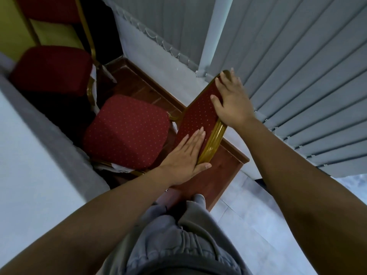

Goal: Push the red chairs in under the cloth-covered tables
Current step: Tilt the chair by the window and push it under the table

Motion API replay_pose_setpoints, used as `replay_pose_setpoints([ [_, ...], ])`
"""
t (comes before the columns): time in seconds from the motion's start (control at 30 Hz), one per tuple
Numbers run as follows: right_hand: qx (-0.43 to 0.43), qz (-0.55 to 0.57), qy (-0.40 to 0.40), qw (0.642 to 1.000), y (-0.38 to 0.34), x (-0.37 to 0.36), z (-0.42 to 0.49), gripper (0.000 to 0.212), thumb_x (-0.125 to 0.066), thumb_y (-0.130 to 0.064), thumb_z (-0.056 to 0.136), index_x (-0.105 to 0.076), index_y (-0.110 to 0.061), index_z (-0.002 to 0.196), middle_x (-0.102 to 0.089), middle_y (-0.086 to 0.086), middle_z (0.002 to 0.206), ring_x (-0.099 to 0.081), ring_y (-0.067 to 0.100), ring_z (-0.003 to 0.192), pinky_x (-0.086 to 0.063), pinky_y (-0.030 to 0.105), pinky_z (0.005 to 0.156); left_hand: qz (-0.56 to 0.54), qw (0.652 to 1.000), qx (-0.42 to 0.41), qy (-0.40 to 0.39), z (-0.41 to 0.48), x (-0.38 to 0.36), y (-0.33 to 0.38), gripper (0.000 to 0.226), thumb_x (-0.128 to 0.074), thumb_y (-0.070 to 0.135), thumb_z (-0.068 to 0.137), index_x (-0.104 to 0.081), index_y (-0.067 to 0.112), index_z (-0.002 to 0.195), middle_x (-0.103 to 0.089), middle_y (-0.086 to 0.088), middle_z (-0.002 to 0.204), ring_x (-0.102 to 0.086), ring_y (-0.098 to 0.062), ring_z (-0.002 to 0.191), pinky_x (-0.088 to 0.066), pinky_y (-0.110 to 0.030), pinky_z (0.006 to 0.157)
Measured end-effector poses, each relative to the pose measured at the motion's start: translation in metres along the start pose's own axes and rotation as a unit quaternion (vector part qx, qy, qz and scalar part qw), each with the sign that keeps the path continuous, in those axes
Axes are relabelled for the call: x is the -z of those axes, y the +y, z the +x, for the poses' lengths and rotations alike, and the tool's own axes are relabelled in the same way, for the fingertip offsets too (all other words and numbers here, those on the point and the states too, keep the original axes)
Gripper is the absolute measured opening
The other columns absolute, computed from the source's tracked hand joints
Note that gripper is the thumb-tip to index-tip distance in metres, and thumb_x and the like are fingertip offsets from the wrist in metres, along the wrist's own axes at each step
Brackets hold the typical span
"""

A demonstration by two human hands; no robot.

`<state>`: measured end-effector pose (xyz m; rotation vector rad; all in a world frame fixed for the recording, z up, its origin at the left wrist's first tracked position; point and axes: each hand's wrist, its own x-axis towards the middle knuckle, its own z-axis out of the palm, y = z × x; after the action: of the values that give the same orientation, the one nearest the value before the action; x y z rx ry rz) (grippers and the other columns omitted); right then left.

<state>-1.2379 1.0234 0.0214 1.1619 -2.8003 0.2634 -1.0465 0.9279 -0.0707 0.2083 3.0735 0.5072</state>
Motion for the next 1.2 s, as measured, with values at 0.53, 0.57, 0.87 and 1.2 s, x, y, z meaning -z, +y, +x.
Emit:
replay_pose_setpoints([
  [0.53, 0.062, 0.068, -0.020, 0.996, 0.108, 0.006, 0.019, 0.061, -0.038, -0.040, 0.100, -0.021, -0.015, 0.153, -0.013, 0.003, 0.162, -0.002, 0.016, 0.149, -0.003, 0.033, 0.121, -0.053, 0.992, 0.111, -0.001, 0.100, -0.034, 0.101, 0.083, 0.009, 0.068, 0.089, 0.048, 0.007, 0.130, 0.048, -0.010, 0.143, 0.031, -0.020, 0.142, 0.005, -0.039, 0.121],
  [0.57, 0.062, 0.070, -0.022, 0.995, 0.112, 0.007, 0.020, 0.062, -0.037, -0.040, 0.100, -0.020, -0.016, 0.154, -0.012, 0.003, 0.162, -0.002, 0.016, 0.149, -0.003, 0.032, 0.120, -0.055, 0.992, 0.117, -0.001, 0.105, -0.035, 0.105, 0.084, 0.008, 0.069, 0.089, 0.047, 0.006, 0.131, 0.047, -0.010, 0.143, 0.031, -0.020, 0.142, 0.005, -0.039, 0.121],
  [0.87, 0.097, 0.102, -0.015, 0.990, 0.098, 0.000, 0.041, 0.068, -0.030, -0.053, 0.097, -0.024, -0.014, 0.153, -0.014, 0.005, 0.161, -0.001, 0.017, 0.149, -0.003, 0.039, 0.122, -0.018, 0.990, 0.134, 0.029, 0.108, -0.031, 0.087, 0.091, 0.001, 0.073, 0.089, 0.027, 0.006, 0.145, 0.026, -0.011, 0.157, 0.023, -0.017, 0.146, 0.001, -0.038, 0.122],
  [1.2, 0.160, 0.097, -0.011, 0.982, 0.029, -0.014, 0.084, 0.067, -0.031, -0.054, 0.098, -0.029, -0.013, 0.151, -0.017, 0.007, 0.161, -0.002, 0.020, 0.149, 0.002, 0.038, 0.121, 0.008, 0.982, 0.174, 0.072, 0.075, -0.009, 0.021, 0.093, -0.018, 0.072, 0.092, 0.014, 0.007, 0.151, 0.018, -0.006, 0.160, 0.018, -0.012, 0.147, 0.000, -0.037, 0.122],
])
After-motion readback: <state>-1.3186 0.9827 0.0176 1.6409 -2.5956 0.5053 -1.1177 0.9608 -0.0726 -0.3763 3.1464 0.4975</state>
